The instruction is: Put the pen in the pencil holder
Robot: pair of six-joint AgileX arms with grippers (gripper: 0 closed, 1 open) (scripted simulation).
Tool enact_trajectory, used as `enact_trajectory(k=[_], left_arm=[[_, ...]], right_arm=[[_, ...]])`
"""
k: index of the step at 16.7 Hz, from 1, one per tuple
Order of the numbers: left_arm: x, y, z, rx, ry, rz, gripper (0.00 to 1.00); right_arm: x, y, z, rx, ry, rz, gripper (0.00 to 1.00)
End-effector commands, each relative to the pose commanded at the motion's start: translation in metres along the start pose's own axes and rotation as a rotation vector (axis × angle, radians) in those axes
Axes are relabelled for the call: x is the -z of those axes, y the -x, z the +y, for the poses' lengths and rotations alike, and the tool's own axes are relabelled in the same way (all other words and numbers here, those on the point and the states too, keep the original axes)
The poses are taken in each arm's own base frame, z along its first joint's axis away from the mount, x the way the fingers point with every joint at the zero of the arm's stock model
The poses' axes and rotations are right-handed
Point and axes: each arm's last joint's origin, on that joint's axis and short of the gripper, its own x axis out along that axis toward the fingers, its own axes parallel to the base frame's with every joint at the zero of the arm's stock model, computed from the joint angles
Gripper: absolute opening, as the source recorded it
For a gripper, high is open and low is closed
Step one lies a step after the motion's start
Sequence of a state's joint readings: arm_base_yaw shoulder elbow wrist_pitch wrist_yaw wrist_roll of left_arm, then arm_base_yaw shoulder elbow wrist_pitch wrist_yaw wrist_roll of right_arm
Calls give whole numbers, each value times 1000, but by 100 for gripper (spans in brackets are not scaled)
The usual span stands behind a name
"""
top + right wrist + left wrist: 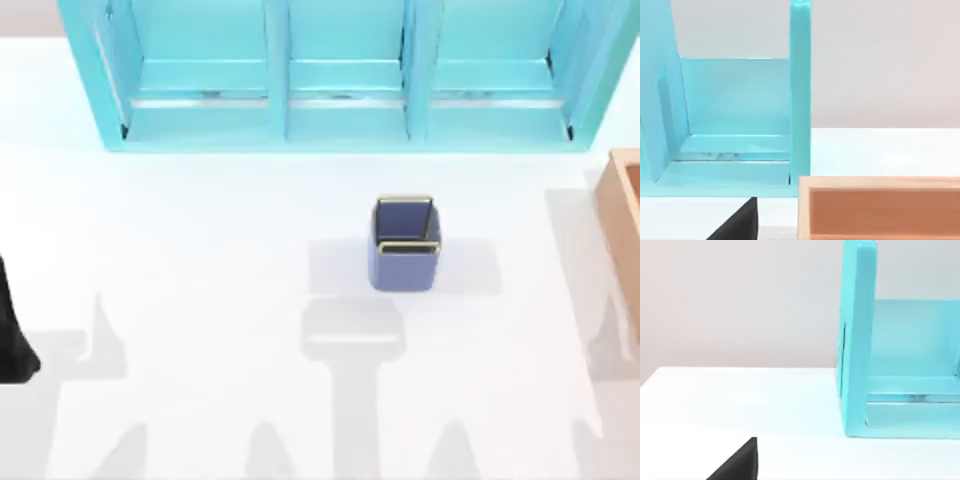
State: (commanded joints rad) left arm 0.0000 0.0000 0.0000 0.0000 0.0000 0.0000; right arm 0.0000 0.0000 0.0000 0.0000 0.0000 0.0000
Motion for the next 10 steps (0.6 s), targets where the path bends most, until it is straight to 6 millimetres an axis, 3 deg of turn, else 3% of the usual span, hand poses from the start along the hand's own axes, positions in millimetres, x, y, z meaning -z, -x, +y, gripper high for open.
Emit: enact_trajectory(k=[4, 10], left_arm=[[-4, -1, 2, -7, 10, 25, 100], [-37, -18, 21, -68, 132, 286, 100]], right_arm=[[0, 0, 0, 0, 0, 0, 100], [0, 0, 0, 0, 0, 0, 100]])
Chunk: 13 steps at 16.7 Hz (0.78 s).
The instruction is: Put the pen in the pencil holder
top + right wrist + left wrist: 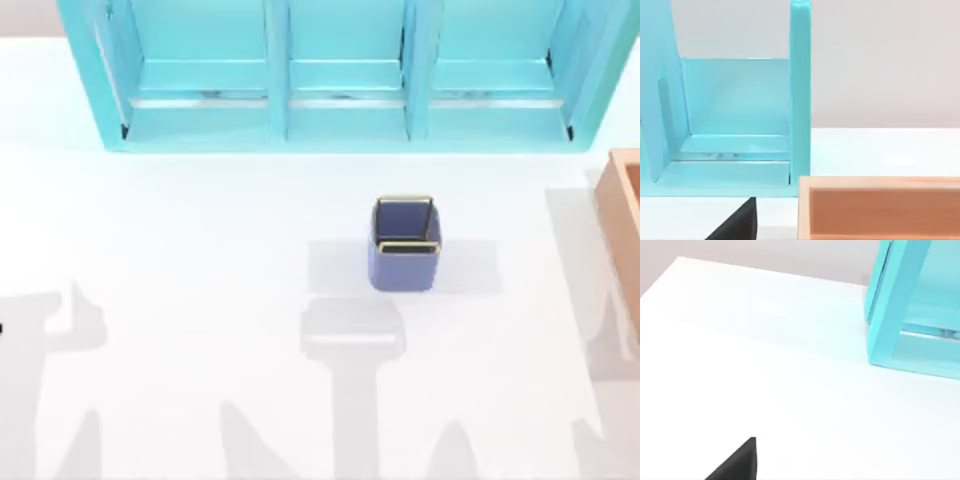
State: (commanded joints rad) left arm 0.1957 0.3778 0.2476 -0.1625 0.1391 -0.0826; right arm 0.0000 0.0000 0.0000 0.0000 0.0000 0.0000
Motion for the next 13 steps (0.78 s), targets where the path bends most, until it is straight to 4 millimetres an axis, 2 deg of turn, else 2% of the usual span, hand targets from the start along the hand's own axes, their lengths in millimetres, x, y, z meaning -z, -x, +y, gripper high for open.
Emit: enact_trajectory(k=[4, 7, 10, 13], left_arm=[[-33, -31, 27, -61, 192, 266, 100], [-48, -65, 64, -107, 392, 453, 100], [-48, -96, 111, -147, 612, 601, 100], [-35, -117, 156, -178, 822, 705, 100]], right_arm=[[0, 0, 0, 0, 0, 0, 100], [0, 0, 0, 0, 0, 0, 100], [0, 0, 0, 0, 0, 0, 100], [0, 0, 0, 0, 0, 0, 100]])
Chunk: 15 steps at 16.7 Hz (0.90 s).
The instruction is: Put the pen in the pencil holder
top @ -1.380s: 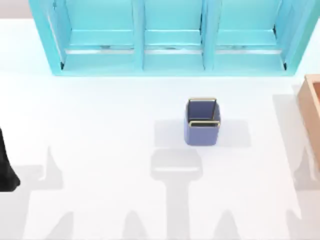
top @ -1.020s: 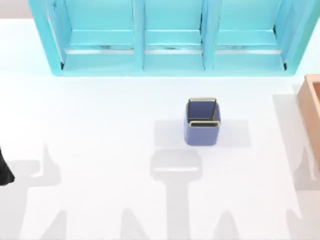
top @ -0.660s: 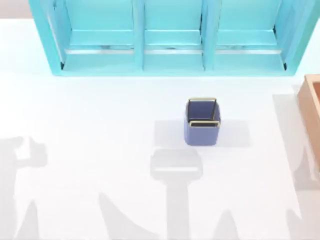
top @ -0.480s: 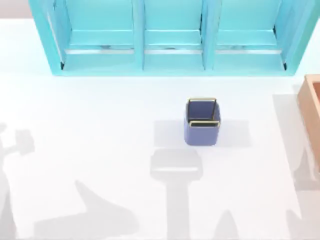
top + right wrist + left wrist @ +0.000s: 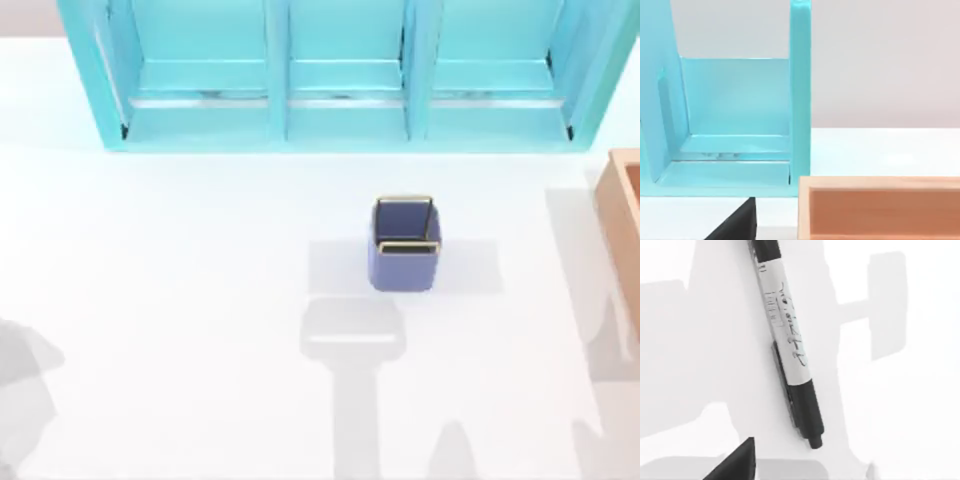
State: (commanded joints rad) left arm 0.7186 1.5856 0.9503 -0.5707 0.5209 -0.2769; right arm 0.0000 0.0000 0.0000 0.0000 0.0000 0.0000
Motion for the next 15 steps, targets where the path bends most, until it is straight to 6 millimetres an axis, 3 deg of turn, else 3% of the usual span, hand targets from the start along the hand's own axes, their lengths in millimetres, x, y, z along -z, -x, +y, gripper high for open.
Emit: enact_trajectory(k=[5, 12, 15], left_arm=[[-29, -19, 40, 11, 215, 106, 100], [-30, -22, 42, 11, 225, 114, 100], [-31, -40, 42, 11, 230, 116, 100]], right_arm=[[0, 0, 0, 0, 0, 0, 100], [0, 0, 0, 0, 0, 0, 100], [0, 0, 0, 0, 0, 0, 100]])
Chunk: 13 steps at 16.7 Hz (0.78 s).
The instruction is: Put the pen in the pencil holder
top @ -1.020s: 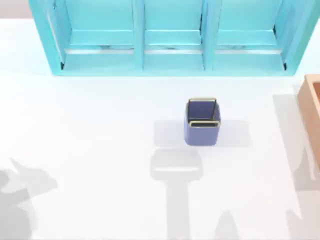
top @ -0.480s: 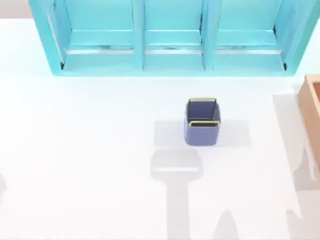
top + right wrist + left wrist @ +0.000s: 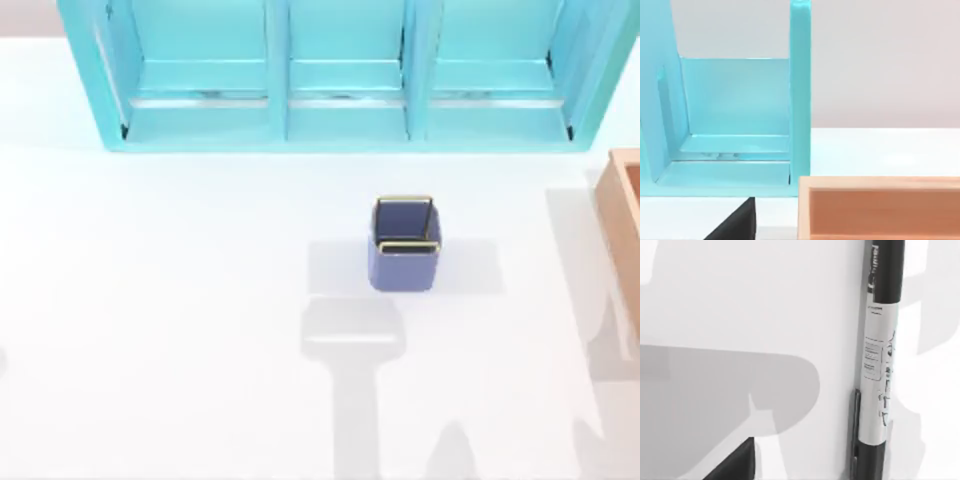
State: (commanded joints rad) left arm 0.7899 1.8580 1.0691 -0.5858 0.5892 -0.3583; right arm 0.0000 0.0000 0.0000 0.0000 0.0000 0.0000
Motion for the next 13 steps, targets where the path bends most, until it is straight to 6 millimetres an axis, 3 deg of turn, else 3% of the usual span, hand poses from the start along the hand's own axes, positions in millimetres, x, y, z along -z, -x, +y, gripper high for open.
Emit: enact_trajectory(k=[7, 12, 13], left_arm=[[1, -75, 1, 3, -1, -5, 100], [2, -80, 1, 1, 0, -2, 100], [2, -80, 1, 1, 0, -2, 92]], right_arm=[[0, 0, 0, 0, 0, 0, 100], [0, 0, 0, 0, 0, 0, 100], [0, 0, 0, 0, 0, 0, 100]])
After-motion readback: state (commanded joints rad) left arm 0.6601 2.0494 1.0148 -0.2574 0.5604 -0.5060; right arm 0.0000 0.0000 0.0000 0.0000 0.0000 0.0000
